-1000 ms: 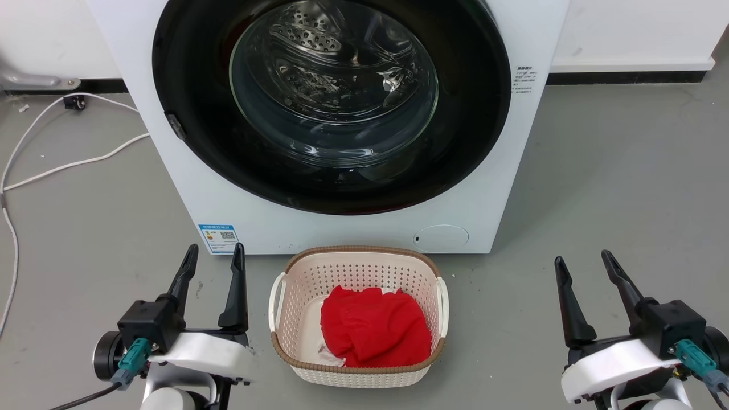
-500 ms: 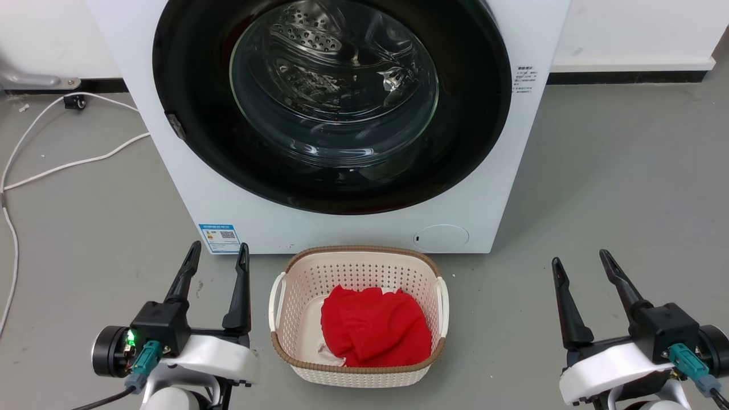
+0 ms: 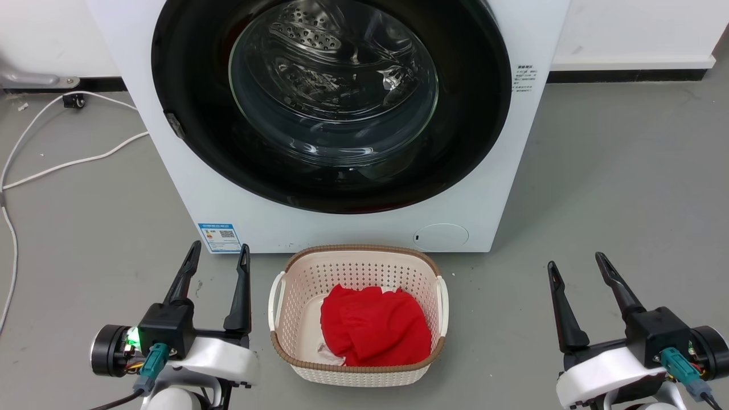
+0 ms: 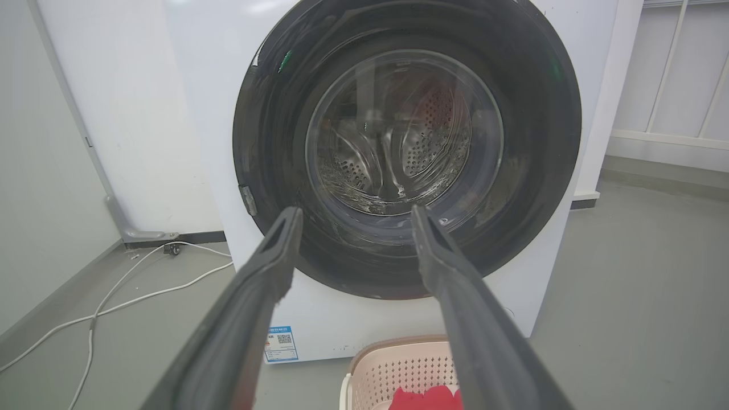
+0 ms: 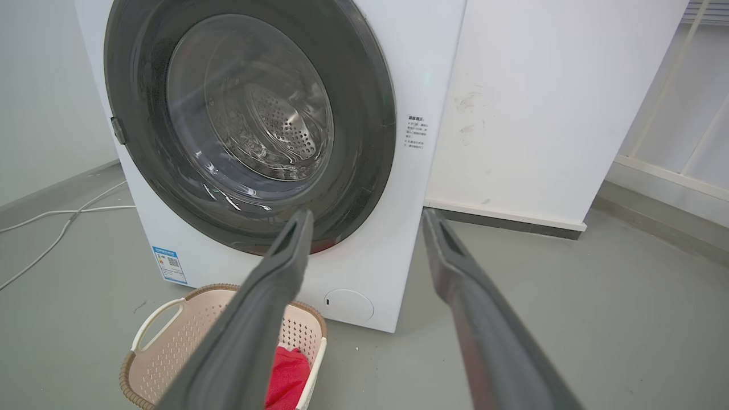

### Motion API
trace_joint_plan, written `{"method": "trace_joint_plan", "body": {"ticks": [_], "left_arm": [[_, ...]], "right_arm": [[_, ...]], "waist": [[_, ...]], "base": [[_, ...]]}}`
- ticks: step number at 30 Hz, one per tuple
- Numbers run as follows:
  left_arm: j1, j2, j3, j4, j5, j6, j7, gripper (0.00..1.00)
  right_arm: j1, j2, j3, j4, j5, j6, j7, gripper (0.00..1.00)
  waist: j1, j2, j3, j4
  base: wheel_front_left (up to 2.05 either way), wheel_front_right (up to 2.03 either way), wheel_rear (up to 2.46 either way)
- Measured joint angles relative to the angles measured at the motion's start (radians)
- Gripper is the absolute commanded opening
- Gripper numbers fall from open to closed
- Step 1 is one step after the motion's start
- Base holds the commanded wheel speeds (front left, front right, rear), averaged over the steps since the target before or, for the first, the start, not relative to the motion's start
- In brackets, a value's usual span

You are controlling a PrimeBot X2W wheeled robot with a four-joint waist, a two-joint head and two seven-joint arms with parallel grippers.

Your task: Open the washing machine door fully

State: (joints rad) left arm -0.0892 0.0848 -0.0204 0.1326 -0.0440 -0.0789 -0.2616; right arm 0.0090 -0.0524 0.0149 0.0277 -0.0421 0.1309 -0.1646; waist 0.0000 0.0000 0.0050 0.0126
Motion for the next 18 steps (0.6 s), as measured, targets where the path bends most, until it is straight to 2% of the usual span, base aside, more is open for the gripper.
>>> {"method": "trace_joint_plan", "body": {"ticks": [9, 10, 11, 12, 18], "left_arm": [[0.000, -0.006, 0.010, 0.008, -0.004, -0.006, -0.001, 1.00], [0.000, -0.006, 0.011, 0.009, -0.004, -0.006, -0.001, 1.00], [0.000, -0.007, 0.013, 0.010, -0.004, -0.006, -0.001, 1.00], [0.000, -0.007, 0.013, 0.010, -0.003, -0.006, -0.001, 1.00], [0.000, -0.011, 0.016, 0.011, -0.002, -0.008, -0.001, 1.00]], "right_arm": [[0.000, 0.000, 0.006, 0.002, 0.003, 0.000, 0.002, 1.00], [0.000, 0.000, 0.007, 0.000, 0.015, 0.000, 0.002, 0.96], [0.000, 0.000, 0.008, -0.002, 0.027, 0.000, 0.000, 0.41], [0.000, 0.000, 0.009, -0.004, 0.035, 0.000, -0.001, 0.00], [0.000, 0.000, 0.013, -0.021, 0.050, 0.000, -0.003, 0.00]], "waist": [[0.0000, 0.0000, 0.002, -0.004], [0.0000, 0.0000, 0.002, -0.005], [0.0000, 0.0000, 0.002, -0.006], [0.0000, 0.0000, 0.002, -0.006], [0.0000, 0.0000, 0.003, -0.008]], "base": [[0.00, 0.00, 0.00], [0.00, 0.00, 0.00], [0.00, 0.00, 0.00], [0.00, 0.00, 0.00], [0.00, 0.00, 0.00]]}}
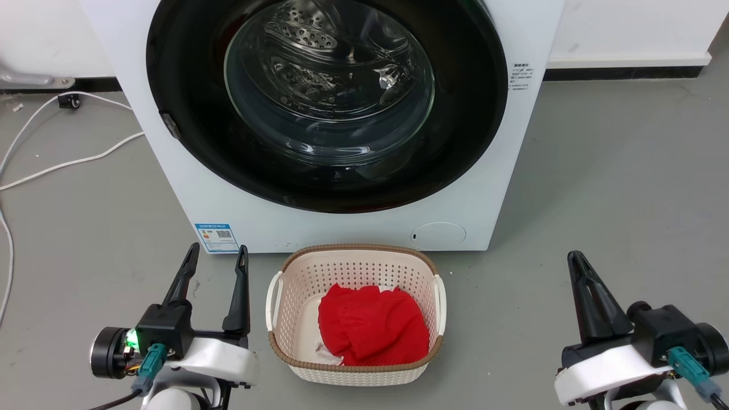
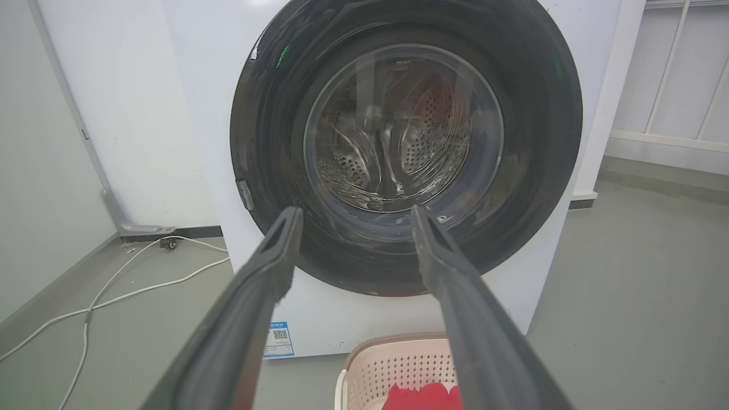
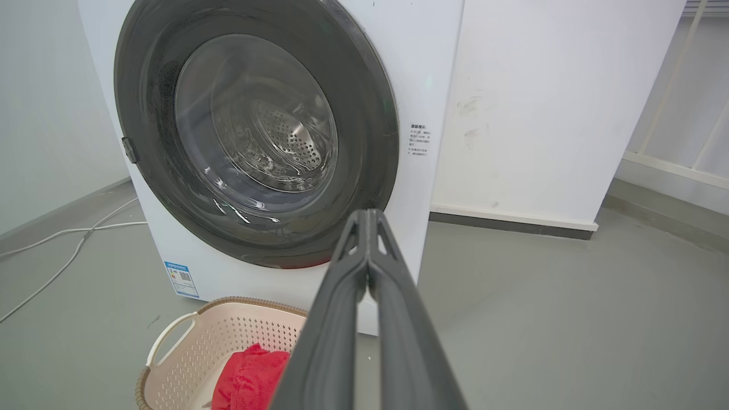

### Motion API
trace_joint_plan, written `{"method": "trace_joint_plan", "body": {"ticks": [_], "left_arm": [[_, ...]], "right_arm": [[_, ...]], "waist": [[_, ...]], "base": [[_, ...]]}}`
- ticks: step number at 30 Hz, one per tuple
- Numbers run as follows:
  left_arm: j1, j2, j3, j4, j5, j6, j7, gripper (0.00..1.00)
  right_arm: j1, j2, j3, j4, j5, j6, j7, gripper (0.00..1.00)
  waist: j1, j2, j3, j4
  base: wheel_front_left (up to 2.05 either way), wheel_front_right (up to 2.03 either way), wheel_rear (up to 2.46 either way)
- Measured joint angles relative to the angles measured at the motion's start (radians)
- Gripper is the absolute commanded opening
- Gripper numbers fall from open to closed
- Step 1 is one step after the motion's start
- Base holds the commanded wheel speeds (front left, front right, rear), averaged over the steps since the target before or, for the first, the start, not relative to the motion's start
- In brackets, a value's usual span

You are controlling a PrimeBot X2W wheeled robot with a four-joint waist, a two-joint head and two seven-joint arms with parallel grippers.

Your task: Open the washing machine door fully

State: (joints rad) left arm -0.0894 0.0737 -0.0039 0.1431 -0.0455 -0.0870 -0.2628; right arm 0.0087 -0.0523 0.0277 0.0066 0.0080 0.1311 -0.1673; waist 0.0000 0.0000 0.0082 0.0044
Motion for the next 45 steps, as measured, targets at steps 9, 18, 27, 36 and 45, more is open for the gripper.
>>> {"method": "trace_joint_plan", "body": {"ticks": [9, 18, 27, 36, 45], "left_arm": [[-0.005, -0.003, 0.010, -0.002, 0.002, -0.001, 0.000, 1.00], [-0.022, -0.008, 0.016, -0.011, -0.001, -0.007, 0.000, 1.00], [-0.067, -0.008, 0.038, -0.038, -0.002, -0.011, 0.000, 1.00], [-0.129, -0.009, 0.051, -0.063, -0.005, -0.019, 0.000, 1.00], [-0.187, -0.012, 0.053, -0.085, -0.010, -0.027, 0.000, 1.00]], "right_arm": [[-0.025, 0.000, -0.031, -0.005, 0.478, 0.000, -0.053, 0.00], [-0.172, 0.001, -0.091, 0.047, 0.877, 0.000, -0.091, 0.00], [-0.439, 0.001, -0.180, 0.113, 0.961, 0.000, -0.063, 0.00], [-0.783, 0.001, -0.253, 0.275, 0.902, 0.000, 0.097, 0.00], [-1.137, -0.012, -0.342, 0.527, 0.806, 0.000, 0.361, 0.00]], "waist": [[0.0000, 0.0000, 0.013, -0.006], [0.0000, 0.0000, 0.040, -0.009], [0.0000, 0.0000, 0.113, -0.017], [0.0001, 0.0000, 0.209, -0.019], [0.0001, 0.0000, 0.299, -0.005]], "base": [[0.00, 0.00, 0.00], [0.00, 0.00, 0.00], [0.00, 0.00, 0.00], [0.00, 0.00, 0.00], [0.00, 0.00, 0.00]]}}
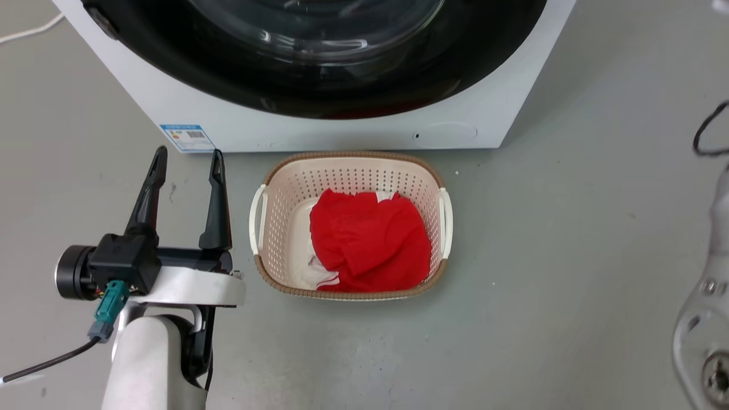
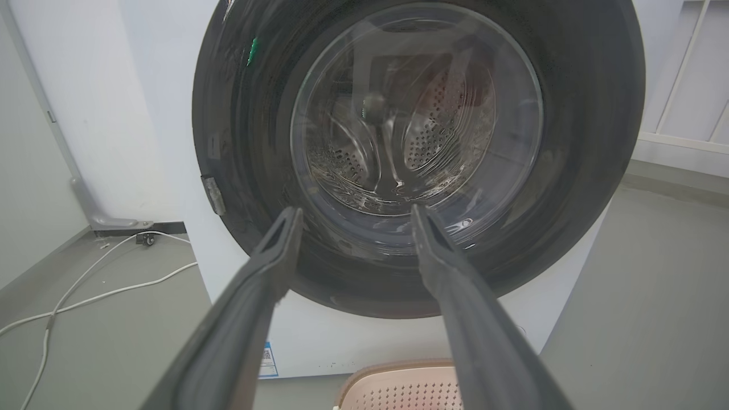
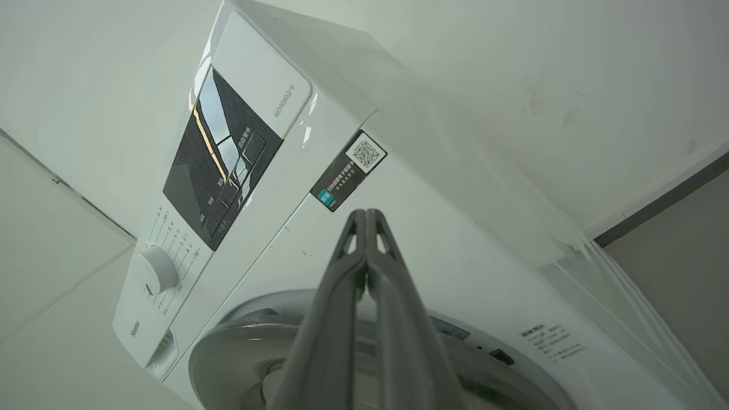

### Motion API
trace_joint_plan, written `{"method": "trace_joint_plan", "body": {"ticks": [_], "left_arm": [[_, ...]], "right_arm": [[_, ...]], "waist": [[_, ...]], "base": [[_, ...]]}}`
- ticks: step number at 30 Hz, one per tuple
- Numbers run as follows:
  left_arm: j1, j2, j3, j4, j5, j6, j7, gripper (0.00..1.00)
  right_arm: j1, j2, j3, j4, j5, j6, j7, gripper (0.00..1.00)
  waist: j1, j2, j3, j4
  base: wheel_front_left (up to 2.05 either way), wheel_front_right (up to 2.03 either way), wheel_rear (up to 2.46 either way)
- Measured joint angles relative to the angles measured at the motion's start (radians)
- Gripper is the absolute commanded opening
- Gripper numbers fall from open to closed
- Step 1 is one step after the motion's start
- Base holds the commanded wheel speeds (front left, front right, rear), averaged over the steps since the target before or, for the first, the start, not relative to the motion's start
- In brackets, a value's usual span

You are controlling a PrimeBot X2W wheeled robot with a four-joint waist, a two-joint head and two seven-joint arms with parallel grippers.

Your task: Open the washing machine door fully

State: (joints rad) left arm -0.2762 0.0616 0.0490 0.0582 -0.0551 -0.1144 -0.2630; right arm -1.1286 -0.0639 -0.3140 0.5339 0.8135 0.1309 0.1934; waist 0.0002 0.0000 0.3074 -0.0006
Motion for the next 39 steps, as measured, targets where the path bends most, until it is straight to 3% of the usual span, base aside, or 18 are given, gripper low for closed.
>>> {"method": "trace_joint_plan", "body": {"ticks": [12, 26, 31, 39], "left_arm": [[-0.042, -0.004, -0.006, -0.026, 0.000, -0.005, 0.000, 1.00], [-0.085, -0.007, -0.015, -0.039, 0.001, -0.008, 0.000, 1.00], [-0.097, -0.009, -0.020, -0.036, 0.001, -0.009, 0.000, 1.00], [-0.100, -0.009, -0.019, -0.026, 0.001, -0.009, 0.000, 1.00]], "right_arm": [[-0.274, -0.016, -0.021, 0.241, -0.246, 0.000, 0.294, 0.00], [-0.367, 0.010, -0.020, 0.285, -0.402, 0.000, 0.429, 0.00], [-0.377, 0.011, -0.011, 0.281, -0.388, 0.000, 0.489, 0.00], [-0.376, -0.023, 0.041, 0.271, -0.194, -0.005, 0.618, 0.00]], "waist": [[0.0000, 0.0000, 0.094, 0.023], [0.0000, 0.0000, 0.172, 0.049], [0.0000, 0.0000, 0.186, 0.058], [-0.0001, 0.0001, 0.188, 0.062]], "base": [[0.00, 0.00, 0.00], [0.00, 0.00, 0.00], [0.00, 0.00, 0.00], [0.00, 0.00, 0.00]]}}
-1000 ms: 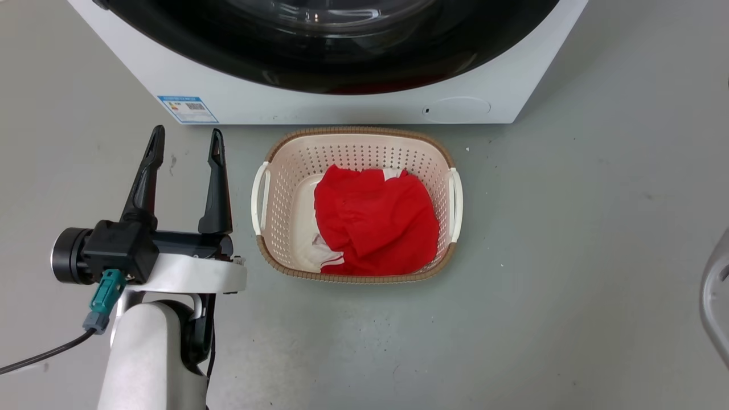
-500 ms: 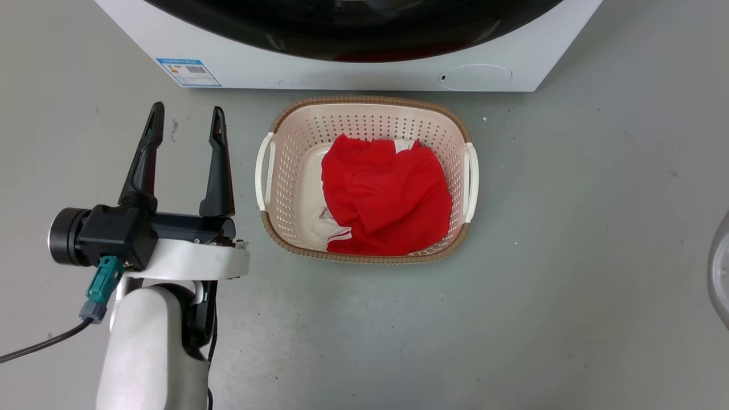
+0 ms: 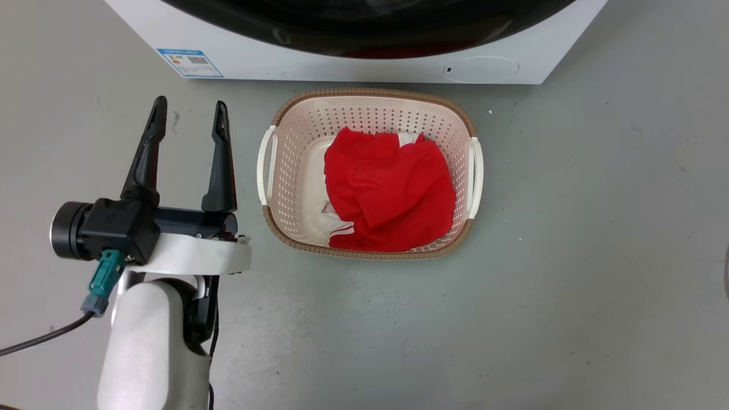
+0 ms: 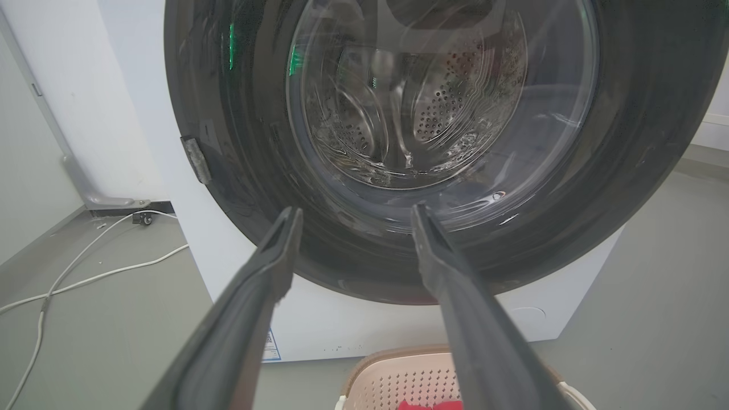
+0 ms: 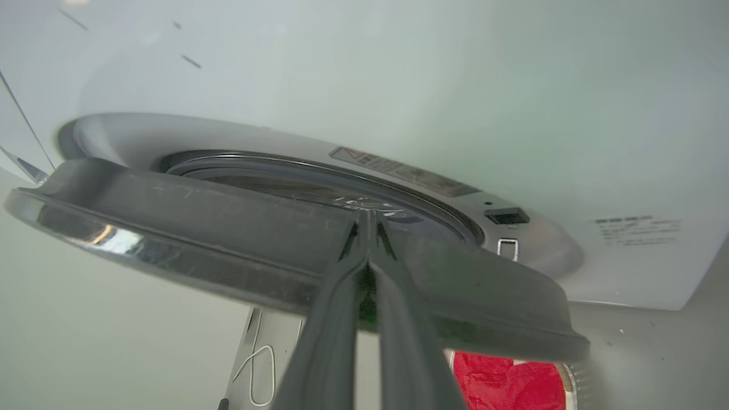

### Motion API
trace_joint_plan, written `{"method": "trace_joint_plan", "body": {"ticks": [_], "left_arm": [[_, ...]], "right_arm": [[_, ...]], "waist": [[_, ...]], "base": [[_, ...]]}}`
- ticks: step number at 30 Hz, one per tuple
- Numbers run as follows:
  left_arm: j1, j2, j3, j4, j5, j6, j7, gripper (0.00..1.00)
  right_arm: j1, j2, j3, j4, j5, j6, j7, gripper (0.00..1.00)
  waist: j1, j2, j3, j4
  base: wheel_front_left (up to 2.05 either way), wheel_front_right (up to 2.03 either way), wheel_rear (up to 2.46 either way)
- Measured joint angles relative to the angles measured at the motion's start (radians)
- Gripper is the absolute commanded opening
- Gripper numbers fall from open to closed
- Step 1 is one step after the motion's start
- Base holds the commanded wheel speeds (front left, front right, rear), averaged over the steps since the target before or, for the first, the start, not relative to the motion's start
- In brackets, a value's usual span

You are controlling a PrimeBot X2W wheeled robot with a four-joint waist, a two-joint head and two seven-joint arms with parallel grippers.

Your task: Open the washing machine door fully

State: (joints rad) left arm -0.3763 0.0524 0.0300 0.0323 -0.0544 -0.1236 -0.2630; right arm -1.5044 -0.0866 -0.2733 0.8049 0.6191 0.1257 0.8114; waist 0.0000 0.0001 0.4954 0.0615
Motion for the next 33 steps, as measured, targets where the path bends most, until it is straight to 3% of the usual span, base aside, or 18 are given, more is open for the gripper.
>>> {"method": "trace_joint_plan", "body": {"ticks": [17, 33], "left_arm": [[0.000, -0.002, 0.002, 0.016, -0.002, -0.001, 0.000, 1.00], [0.025, -0.002, -0.004, 0.042, -0.010, 0.000, 0.000, 1.00]], "right_arm": [[0.119, 0.034, 0.067, -0.034, 0.232, 0.004, 0.141, 0.00], [0.231, 0.032, 0.231, -0.084, 0.439, 0.004, 0.260, 0.00]], "waist": [[0.0000, 0.0000, -0.037, -0.017], [0.0000, 0.0000, -0.098, -0.009]], "base": [[0.00, 0.00, 0.00], [0.00, 0.00, 0.00]]}}
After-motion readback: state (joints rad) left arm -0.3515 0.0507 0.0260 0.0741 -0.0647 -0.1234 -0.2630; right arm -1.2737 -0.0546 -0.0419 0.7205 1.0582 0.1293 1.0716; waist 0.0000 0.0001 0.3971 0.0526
